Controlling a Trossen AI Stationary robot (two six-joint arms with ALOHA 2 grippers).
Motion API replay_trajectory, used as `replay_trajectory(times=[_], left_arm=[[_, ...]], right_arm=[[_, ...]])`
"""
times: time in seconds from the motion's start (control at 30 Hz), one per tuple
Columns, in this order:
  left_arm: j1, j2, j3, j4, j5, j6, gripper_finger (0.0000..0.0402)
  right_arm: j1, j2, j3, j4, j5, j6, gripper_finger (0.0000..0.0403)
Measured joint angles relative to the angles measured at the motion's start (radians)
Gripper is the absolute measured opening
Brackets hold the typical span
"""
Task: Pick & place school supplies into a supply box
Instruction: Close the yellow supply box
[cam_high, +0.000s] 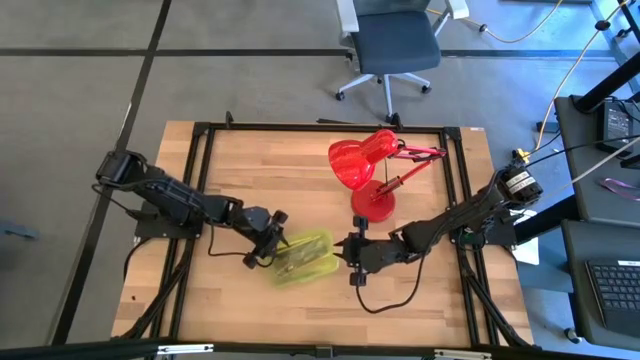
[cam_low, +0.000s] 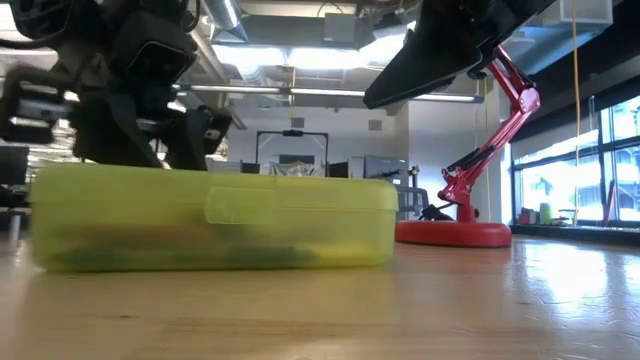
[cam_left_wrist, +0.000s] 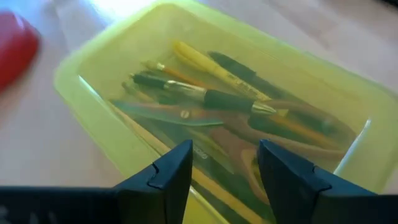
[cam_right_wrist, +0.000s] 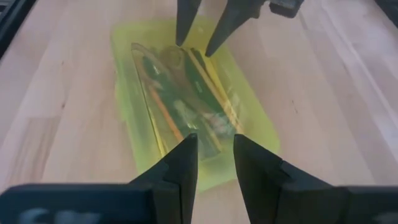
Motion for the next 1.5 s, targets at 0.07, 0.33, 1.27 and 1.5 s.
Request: replay_trajectory(times=[0.07, 0.33, 1.27, 1.5], left_arm=[[0.016, 0.0, 0.0, 0.004, -0.011, 0.111, 0.0172], [0.109, -0.001, 0.0, 0.024, -0.089, 0.317, 0.0177], [0.177, -0.229, -0.015, -0.1, -0.143, 0.304, 0.0169], [0.167, -0.394, -0.011, -0.129, -0.154, 0.132, 0.0169]], right_arm=[[-0.005, 0.0, 0.0, 0.0, 0.0, 0.001, 0.0108], [-0.017, 0.012, 0.0, 0.009, 0.0, 0.027, 0.0108], [-0.206, 0.073, 0.0, 0.042, -0.119, -0.095, 0.0108], [-0.199, -0.044, 0.0, 0.005, -0.123, -0.237, 0.0108]])
